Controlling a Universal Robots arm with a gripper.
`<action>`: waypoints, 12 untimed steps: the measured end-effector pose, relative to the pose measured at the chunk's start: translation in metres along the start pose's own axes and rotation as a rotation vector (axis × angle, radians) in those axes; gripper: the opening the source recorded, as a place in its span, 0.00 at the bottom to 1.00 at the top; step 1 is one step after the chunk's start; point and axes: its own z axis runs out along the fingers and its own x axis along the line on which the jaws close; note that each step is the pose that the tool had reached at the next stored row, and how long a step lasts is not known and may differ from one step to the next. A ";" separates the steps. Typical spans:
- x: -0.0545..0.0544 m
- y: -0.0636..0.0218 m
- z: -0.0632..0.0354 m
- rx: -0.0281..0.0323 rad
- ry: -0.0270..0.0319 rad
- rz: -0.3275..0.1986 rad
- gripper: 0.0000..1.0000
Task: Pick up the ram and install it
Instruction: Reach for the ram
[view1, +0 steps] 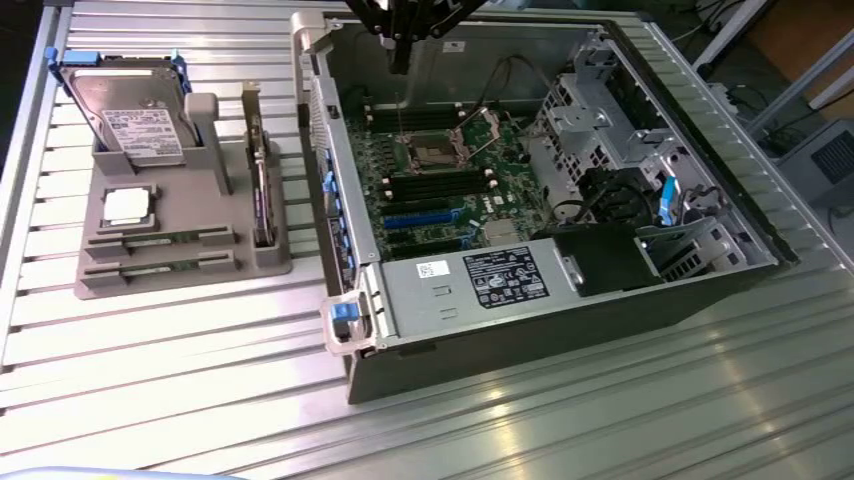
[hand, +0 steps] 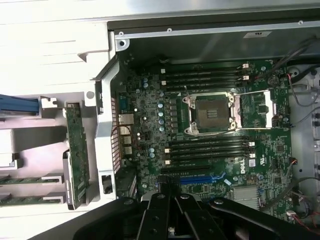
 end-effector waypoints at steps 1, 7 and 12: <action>0.001 -0.0001 -0.0001 0.0001 0.0000 0.000 0.10; 0.005 -0.0004 -0.0002 0.0001 0.0000 0.000 0.10; 0.011 -0.0009 -0.0004 0.0001 0.0001 0.000 0.10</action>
